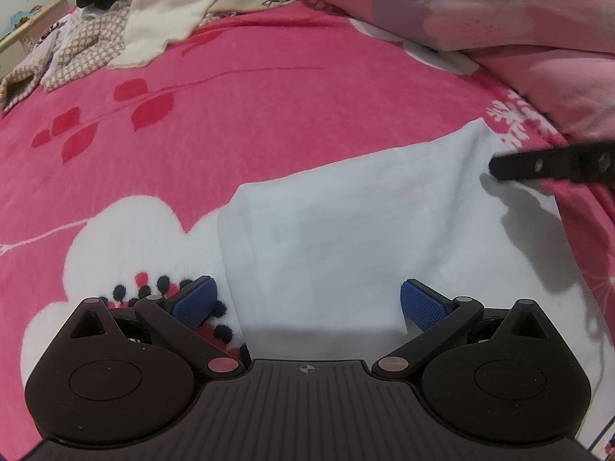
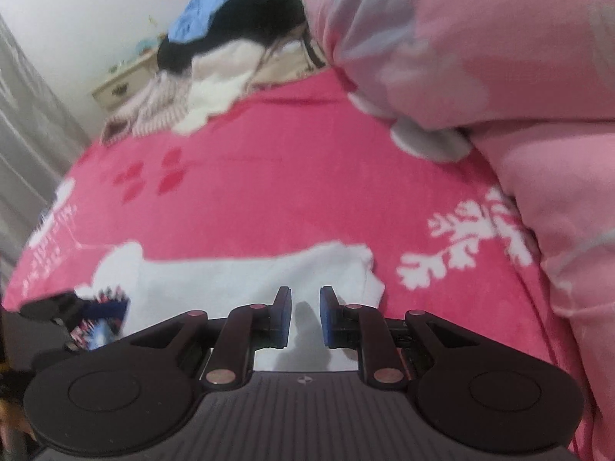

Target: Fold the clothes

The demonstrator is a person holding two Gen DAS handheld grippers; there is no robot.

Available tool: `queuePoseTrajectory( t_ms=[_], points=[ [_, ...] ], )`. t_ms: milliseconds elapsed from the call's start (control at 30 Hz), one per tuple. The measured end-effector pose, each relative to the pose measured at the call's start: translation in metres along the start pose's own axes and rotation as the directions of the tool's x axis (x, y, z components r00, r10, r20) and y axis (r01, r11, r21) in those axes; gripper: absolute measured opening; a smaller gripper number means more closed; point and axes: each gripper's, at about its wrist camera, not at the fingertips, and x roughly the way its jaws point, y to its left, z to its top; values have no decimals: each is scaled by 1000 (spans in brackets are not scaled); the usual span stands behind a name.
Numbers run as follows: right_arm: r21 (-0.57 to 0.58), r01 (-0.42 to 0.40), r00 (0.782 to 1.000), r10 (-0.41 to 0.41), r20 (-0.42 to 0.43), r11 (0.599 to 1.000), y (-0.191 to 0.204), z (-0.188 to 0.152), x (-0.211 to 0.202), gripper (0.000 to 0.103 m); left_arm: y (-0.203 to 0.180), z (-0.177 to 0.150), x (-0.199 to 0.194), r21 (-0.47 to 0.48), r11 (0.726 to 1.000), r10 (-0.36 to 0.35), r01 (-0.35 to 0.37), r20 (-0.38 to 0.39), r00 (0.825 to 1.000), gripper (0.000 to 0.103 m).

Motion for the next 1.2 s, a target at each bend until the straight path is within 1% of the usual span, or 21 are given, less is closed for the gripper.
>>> queuePoseTrajectory(
  t_ms=[100,200,367,433,533,733,900,1067,1200],
  points=[
    [11,22,999,-22,-42,1000,-3,-4,13,16,0,0,0,1,1000,2,-2,-1,1000,103],
    [5,25,999,-25,-42,1000,-4,-5,16,16,1,0,-1,11,1000,-3,3,5,1000,103],
    [18,14,1000,-14,-21,1000,-6,-4,5,16,13,-3,-20,-13,1000,-24,25,49,999,103],
    [32,1,1000,-1,-3,999,-8,-4,-6,17,20,-6,-33,-35,998,-49,52,77,996,103],
    [44,-16,1000,15,9,999,-11,-7,-22,17,21,-12,-50,-39,995,-83,88,111,990,103],
    [44,-37,999,37,1,998,-11,-16,-38,18,-3,-21,-64,48,986,-162,157,124,979,103],
    [34,-48,999,48,11,998,-11,-10,-52,18,-18,-28,-53,76,984,-164,158,74,984,103],
    [11,-47,999,47,19,999,-12,-5,-64,18,-17,-37,-37,76,988,-137,135,21,990,103],
    [17,-43,999,43,21,999,-14,-4,-67,18,-12,-40,-31,68,991,-117,116,5,993,103]
  ],
)
